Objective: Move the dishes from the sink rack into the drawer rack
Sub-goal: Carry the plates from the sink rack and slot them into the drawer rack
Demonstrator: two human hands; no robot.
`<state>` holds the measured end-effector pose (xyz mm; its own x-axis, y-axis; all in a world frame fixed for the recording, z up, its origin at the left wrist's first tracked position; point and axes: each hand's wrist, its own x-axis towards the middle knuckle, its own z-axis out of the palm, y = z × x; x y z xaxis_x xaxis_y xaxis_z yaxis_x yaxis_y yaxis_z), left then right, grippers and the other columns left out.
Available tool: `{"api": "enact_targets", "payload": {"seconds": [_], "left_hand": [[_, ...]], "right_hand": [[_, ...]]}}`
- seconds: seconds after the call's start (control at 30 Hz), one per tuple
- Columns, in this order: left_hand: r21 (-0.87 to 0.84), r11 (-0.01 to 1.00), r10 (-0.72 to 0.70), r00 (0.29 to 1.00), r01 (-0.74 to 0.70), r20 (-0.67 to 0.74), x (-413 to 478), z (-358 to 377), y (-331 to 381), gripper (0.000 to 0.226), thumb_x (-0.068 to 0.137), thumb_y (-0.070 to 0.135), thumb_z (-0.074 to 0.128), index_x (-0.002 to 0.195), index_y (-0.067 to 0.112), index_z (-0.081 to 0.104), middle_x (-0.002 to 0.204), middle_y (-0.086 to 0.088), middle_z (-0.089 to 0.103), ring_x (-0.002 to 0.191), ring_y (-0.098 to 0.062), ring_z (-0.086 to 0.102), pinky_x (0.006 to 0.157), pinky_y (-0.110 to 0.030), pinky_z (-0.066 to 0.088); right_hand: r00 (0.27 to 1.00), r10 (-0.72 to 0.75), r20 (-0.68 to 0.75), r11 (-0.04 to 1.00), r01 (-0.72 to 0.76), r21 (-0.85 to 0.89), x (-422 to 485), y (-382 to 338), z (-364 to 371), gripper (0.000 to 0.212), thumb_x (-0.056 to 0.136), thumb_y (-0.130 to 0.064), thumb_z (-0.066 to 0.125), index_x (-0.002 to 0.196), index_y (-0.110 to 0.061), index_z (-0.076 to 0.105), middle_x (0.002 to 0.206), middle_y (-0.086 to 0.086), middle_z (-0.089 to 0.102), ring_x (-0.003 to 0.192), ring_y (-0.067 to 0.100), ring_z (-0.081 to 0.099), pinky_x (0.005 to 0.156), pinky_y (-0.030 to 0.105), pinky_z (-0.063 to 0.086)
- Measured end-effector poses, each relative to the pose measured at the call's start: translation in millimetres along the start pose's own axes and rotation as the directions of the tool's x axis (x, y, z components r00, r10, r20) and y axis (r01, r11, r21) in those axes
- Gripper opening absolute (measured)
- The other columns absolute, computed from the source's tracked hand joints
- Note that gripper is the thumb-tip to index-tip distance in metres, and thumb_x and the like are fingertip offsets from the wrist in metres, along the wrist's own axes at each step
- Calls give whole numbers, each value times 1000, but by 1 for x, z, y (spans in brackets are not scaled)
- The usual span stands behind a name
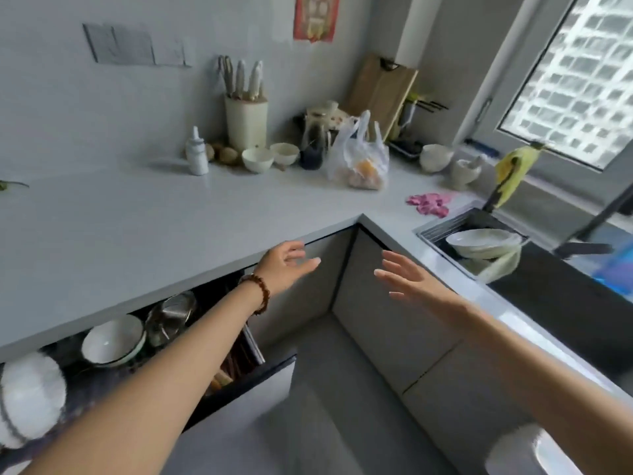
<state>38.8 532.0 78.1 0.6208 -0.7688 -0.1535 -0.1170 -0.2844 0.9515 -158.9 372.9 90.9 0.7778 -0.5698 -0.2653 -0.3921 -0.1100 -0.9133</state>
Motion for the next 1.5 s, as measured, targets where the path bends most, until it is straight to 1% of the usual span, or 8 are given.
{"api": "enact_targets", "payload": {"seconds": [0.27,0.4,0.7,1.0,1.13,1.33,1.4,1.5], "left_hand": [[51,994,79,971,-92,225,79,161,87,56,84,31,66,134,15,45,133,-3,53,119,-15,51,88,-23,39],[90,990,77,949,-109,305,133,225,100,58,83,33,67,133,13,45,134,-5,53,119,-17,52,91,-23,41],[189,978,2,907,-90,421,275,349,125,61,86,36,63,136,9,41,137,-9,50,124,-20,49,93,-24,38],[313,949,-159,903,29,399,377,460,113,74,86,50,56,142,10,30,147,-7,38,131,-22,41,107,-36,35],[369,926,-232,891,79,391,409,494,97,86,81,62,51,146,12,23,152,-6,30,135,-23,36,112,-42,32],[476,865,-381,824,158,419,456,520,74,123,56,87,38,148,10,14,155,-9,23,139,-25,30,114,-44,27],[529,829,-442,790,180,424,469,528,63,119,63,85,37,149,8,10,156,-11,18,141,-26,25,114,-44,24],[584,786,-509,748,202,427,486,535,49,132,53,93,34,148,4,11,152,-17,27,138,-31,32,112,-43,30]], "right_hand": [[968,25,-248,997,-4,83,-19,26,-173,93,63,-54,70,145,-31,34,150,-1,37,130,14,45,105,38,42],[937,45,-347,993,-4,116,4,51,-235,76,77,-42,69,144,-28,36,148,0,41,126,13,48,101,35,45],[869,125,-478,990,-82,111,90,104,-370,70,85,-35,67,146,-22,34,150,6,39,126,16,47,105,37,42],[853,190,-487,982,-176,76,178,178,-477,75,80,-41,71,144,-21,37,148,7,41,134,23,41,111,41,36],[862,197,-467,977,-212,22,210,205,-509,73,82,-41,69,144,-19,36,149,5,40,137,20,36,111,35,29],[866,262,-427,938,-332,-98,255,230,-531,76,81,-46,68,144,-19,36,145,4,45,133,19,42,106,31,33],[862,276,-424,921,-364,-141,267,238,-532,77,81,-48,69,144,-19,36,144,4,46,132,18,43,105,30,33],[843,250,-476,862,-418,-287,283,246,-534,79,79,-53,68,144,-20,36,144,2,47,133,19,43,110,35,34]]}}
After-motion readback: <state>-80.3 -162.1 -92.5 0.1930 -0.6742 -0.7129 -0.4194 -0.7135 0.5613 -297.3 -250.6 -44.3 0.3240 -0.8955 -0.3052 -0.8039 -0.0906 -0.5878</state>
